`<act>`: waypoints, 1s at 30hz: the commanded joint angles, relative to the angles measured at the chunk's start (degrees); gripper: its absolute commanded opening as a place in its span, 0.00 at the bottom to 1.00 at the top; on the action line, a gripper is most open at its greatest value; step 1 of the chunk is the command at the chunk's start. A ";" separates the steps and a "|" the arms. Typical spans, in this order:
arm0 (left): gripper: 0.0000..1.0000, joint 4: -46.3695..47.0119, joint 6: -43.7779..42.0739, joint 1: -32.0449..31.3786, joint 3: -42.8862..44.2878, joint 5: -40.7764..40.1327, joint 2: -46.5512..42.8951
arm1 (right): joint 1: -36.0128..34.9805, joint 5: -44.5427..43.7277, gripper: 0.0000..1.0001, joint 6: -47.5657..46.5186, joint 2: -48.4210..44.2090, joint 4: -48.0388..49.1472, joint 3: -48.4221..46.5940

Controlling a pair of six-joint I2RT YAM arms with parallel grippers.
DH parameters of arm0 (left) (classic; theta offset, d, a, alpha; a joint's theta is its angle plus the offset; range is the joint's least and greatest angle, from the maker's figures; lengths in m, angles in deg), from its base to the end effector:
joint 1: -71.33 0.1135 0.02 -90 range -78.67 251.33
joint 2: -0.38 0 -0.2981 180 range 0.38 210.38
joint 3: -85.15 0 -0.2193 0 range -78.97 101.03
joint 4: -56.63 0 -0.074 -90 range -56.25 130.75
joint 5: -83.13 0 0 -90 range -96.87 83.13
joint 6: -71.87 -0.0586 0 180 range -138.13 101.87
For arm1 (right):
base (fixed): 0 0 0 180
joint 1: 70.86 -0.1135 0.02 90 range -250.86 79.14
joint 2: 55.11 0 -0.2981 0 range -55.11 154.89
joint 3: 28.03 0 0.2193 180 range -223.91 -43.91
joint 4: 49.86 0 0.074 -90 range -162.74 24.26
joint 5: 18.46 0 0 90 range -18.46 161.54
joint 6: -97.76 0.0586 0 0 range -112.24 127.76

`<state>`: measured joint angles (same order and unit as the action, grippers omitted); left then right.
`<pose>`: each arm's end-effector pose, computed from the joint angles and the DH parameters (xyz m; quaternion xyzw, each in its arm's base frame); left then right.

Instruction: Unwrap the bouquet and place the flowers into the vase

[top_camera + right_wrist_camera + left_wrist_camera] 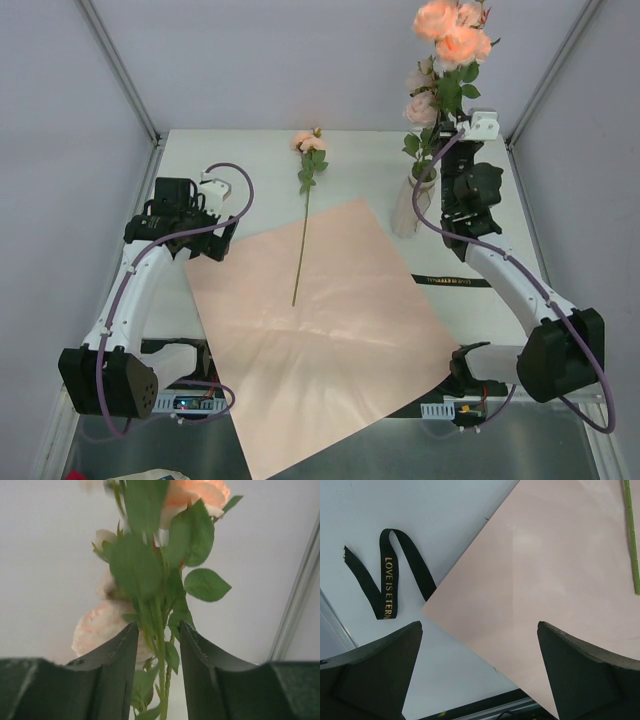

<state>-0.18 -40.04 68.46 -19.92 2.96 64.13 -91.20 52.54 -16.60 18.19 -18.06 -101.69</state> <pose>0.1947 -0.0198 0.3292 0.2295 0.8941 -0.0160 0.3842 0.2534 0.0736 0.4693 -0.0478 0.4961 -0.1100 0.8600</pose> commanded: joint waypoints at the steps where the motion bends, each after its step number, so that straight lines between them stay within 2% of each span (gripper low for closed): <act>1: 0.99 0.23 -0.33 0.50 2.39 -0.51 -0.55 | 0.21 -0.51 0.45 4.49 -6.23 0.67 2.58; 4: 0.99 0.15 -0.15 0.50 2.48 -0.16 -0.64 | -0.66 -0.42 0.54 6.08 -10.18 -2.05 4.16; 7: 0.99 -0.03 0.20 0.50 2.48 0.11 -0.90 | -2.95 0.02 0.56 5.99 -13.52 -4.16 4.60; 10: 0.99 -0.12 0.29 0.50 2.74 0.11 -1.17 | -7.25 0.28 0.56 4.06 -15.37 -6.01 3.99; 14: 0.99 -0.47 0.46 0.50 3.00 -0.07 -1.43 | -17.16 -0.59 0.59 -0.15 -15.91 -9.35 1.54; 16: 0.99 -0.47 0.55 0.50 3.18 -0.07 -1.43 | -20.86 -2.60 0.61 -2.52 -13.72 -14.87 -1.35; 19: 0.99 -0.56 0.99 0.50 3.62 -0.16 -1.34 | -27.28 -6.03 0.63 -4.20 -7.22 -23.75 -7.77; 22: 0.99 -0.56 1.52 0.50 3.88 -0.33 -1.34 | -31.51 -6.57 0.70 -1.49 0.95 -31.93 -12.79; 27: 0.99 -0.65 1.61 0.50 3.62 -0.68 -1.52 | -32.04 -6.84 0.72 12.21 18.26 -48.53 -23.24; 30: 0.99 -0.73 1.35 0.50 3.18 -0.68 -1.96 | -32.13 -6.31 0.73 16.00 26.26 -51.19 -26.68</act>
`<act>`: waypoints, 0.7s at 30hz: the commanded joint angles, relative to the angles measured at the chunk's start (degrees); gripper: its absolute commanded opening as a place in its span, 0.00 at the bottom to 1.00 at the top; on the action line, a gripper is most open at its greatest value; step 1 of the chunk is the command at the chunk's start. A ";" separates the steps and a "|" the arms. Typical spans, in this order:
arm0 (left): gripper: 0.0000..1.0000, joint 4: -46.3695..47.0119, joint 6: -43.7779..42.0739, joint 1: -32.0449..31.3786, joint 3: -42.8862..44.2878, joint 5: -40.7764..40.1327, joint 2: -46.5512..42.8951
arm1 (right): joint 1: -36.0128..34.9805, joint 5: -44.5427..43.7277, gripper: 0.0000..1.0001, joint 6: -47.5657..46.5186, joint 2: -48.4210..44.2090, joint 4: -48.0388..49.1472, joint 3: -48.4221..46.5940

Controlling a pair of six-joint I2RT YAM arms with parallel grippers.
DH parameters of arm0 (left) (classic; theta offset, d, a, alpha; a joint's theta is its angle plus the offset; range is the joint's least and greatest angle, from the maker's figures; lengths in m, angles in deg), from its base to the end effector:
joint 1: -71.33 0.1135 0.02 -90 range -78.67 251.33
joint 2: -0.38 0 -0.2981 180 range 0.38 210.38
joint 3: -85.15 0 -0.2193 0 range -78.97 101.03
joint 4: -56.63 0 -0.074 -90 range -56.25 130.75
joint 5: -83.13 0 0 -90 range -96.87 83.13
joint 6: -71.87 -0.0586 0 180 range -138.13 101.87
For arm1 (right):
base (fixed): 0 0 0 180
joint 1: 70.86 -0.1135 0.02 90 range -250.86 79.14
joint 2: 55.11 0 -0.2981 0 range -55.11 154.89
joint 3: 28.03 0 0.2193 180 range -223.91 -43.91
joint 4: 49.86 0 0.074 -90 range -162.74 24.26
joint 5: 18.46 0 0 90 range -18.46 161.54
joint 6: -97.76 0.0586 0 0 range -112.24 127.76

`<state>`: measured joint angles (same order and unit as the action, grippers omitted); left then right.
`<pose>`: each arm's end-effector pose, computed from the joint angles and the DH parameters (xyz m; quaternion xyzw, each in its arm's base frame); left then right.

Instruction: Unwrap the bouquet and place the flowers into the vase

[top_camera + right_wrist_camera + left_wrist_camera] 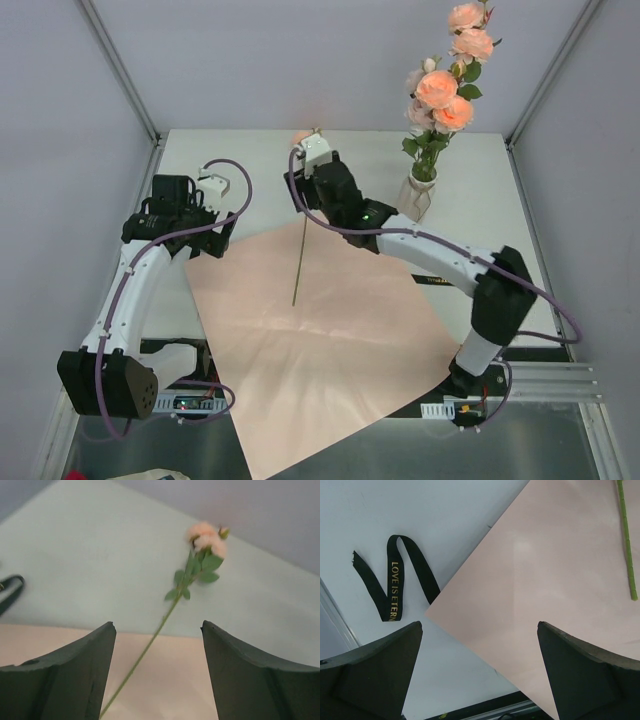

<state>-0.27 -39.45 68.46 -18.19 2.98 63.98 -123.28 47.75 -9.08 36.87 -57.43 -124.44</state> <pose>0.1954 -0.0198 0.3388 0.2250 0.8892 -0.0153 0.3982 0.2483 0.2839 0.4214 -0.2872 0.6653 0.0630 0.6863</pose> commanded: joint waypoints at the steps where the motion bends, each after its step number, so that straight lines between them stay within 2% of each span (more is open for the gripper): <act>1: 0.99 -0.73 0.67 0.50 1.37 -0.79 -1.89 | -0.13 -1.52 0.74 8.93 9.34 -12.18 -5.58; 5: 0.99 -1.00 -0.21 0.50 0.84 0.78 -2.42 | -0.05 -2.22 0.77 10.77 19.34 -17.01 -12.44; 12: 0.99 -0.91 -0.65 0.50 0.05 0.96 -2.07 | 0.92 -3.36 0.80 14.20 28.15 -22.55 -19.04; 21: 0.99 -0.82 -1.27 0.50 -1.10 1.31 -2.16 | 4.70 0.67 0.73 20.18 35.36 -23.43 -23.17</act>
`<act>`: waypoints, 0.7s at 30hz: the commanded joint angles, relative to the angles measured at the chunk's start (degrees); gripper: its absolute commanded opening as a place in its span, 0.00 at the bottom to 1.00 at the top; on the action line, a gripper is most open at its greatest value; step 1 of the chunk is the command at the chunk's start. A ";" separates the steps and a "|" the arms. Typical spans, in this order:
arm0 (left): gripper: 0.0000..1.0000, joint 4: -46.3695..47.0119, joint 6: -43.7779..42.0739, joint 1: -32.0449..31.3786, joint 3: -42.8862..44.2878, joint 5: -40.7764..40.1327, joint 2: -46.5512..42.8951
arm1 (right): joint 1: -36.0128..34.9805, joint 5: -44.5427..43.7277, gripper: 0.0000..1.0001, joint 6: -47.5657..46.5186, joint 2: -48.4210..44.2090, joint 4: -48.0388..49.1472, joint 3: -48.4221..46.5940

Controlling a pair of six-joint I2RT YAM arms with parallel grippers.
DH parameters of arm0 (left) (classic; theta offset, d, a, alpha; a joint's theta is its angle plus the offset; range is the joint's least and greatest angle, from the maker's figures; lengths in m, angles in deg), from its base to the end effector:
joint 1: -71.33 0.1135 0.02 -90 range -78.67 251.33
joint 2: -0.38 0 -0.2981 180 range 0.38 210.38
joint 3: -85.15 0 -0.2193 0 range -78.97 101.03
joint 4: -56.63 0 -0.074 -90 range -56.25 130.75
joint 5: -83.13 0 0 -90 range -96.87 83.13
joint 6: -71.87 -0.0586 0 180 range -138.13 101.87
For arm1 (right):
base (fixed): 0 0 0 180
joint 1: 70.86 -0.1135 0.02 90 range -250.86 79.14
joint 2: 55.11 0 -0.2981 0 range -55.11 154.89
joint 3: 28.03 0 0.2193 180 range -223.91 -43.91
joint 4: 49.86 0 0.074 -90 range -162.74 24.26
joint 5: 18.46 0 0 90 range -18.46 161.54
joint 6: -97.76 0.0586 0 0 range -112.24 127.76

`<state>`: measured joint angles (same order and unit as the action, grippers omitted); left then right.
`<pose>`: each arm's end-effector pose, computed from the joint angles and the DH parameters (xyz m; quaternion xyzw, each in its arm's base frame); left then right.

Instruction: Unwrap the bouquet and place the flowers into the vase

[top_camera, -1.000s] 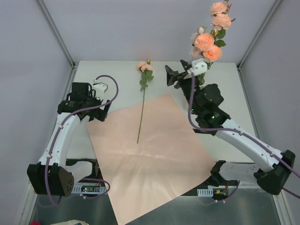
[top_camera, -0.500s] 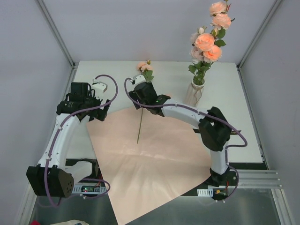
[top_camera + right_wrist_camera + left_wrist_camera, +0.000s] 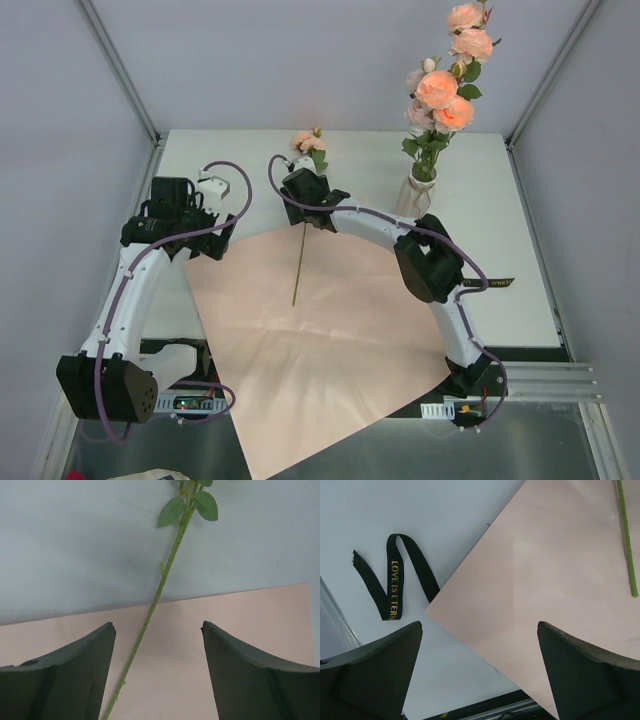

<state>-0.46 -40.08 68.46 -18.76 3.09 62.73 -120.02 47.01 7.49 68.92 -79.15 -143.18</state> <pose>0.1897 -0.0197 0.3392 0.2302 0.8860 -0.0132 0.4022 0.3477 0.3651 0.2480 -0.2831 0.8372 0.0028 0.4678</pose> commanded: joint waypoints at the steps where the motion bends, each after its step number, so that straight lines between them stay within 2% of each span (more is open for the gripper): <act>1: 0.99 -0.62 -0.63 0.50 -0.53 1.21 -0.91 | 1.79 1.77 0.70 3.61 4.11 -2.14 -6.27; 14: 0.99 -0.19 -1.07 0.50 -0.70 1.21 -0.65 | 2.23 4.85 0.53 5.46 12.55 -9.35 -15.87; 21: 0.99 0.17 -1.51 0.59 -1.76 0.59 -1.44 | 2.85 6.25 0.39 7.30 14.40 -11.81 -18.07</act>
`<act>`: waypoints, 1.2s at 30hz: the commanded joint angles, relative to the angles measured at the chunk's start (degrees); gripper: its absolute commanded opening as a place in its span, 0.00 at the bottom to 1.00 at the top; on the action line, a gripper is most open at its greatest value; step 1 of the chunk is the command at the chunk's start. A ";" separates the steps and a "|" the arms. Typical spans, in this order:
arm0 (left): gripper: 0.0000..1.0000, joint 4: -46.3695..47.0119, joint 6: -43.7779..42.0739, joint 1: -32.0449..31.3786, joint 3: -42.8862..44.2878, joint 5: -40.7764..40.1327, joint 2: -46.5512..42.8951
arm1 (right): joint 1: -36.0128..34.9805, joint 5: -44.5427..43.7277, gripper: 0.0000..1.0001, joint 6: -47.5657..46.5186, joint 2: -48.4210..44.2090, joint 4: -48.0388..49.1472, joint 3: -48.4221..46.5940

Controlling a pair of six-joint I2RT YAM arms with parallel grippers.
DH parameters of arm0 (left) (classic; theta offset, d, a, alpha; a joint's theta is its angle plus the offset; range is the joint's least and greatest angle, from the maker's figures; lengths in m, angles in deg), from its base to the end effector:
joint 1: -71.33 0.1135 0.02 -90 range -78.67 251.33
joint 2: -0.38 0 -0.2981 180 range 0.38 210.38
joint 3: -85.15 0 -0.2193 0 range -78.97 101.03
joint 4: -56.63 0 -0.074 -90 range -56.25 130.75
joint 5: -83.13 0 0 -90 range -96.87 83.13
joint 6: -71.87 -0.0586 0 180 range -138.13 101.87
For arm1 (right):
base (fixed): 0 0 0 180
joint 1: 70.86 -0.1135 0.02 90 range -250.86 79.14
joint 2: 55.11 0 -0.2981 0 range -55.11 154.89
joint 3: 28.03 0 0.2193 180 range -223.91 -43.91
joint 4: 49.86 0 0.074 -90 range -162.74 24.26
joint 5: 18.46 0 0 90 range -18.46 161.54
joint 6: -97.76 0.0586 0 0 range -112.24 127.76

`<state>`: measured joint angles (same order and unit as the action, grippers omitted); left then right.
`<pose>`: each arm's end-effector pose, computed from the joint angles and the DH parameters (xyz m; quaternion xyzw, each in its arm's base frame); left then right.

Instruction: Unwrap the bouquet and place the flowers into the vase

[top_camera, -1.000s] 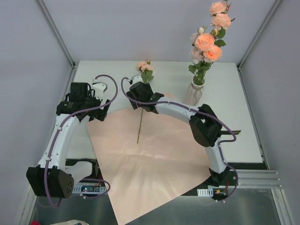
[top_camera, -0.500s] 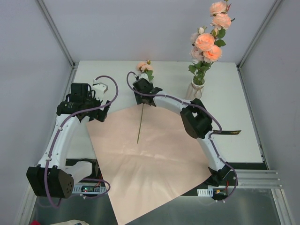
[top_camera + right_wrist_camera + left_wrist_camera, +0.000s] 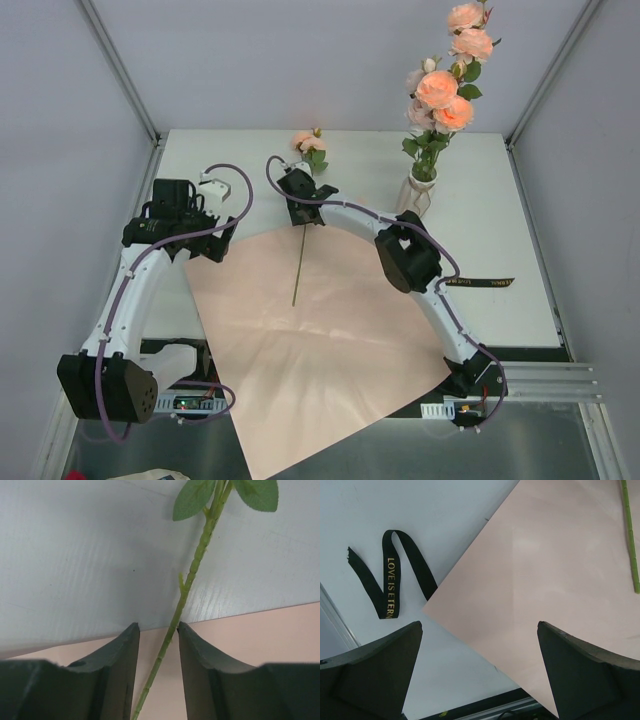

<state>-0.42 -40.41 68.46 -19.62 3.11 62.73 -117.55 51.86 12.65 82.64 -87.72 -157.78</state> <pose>0.1892 -0.0197 0.3347 0.2328 0.8882 -0.0136 0.3958 0.3901 0.3851 0.1907 -0.2657 0.8759 0.0185 0.4022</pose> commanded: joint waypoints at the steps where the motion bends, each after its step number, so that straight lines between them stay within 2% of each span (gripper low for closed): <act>1: 0.99 0.30 -1.36 0.59 -0.99 0.57 -1.53 | 0.38 1.49 0.38 2.49 1.02 -3.51 -3.56; 5: 0.99 0.39 -1.45 0.76 -1.26 0.39 -1.79 | 0.73 2.02 0.32 3.29 1.03 -3.77 -3.21; 8: 0.99 0.47 -1.54 0.85 -1.17 0.48 -1.70 | 0.91 2.19 0.20 3.73 0.94 -3.86 -2.86; 9: 0.99 0.39 -1.54 0.85 -0.99 0.66 -1.70 | 0.99 2.28 0.14 3.99 0.68 -3.86 -2.59; 13: 0.99 0.47 -1.10 0.85 -0.64 1.01 -1.44 | 1.26 1.93 0.01 4.69 -2.12 -2.90 -0.84; 18: 0.99 0.47 -0.92 0.85 -0.29 0.66 -1.35 | 1.61 1.57 0.01 5.92 -9.42 3.86 6.18; 25: 0.99 0.39 -0.75 0.94 -0.38 0.31 -2.67 | 1.96 3.33 0.01 5.05 -25.31 16.58 16.11; 29: 0.99 0.47 -0.48 1.03 -0.73 0.39 -2.41 | 2.05 5.18 0.01 1.28 -33.32 24.78 21.57; 36: 0.99 0.56 -0.13 1.20 -0.64 0.48 -2.49 | 2.05 8.96 0.01 -11.46 -49.22 40.15 28.96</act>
<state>-0.25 -41.18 68.83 -20.73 3.07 61.14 -115.59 58.48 9.41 42.34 -61.25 -131.59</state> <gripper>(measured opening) 0.991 0.031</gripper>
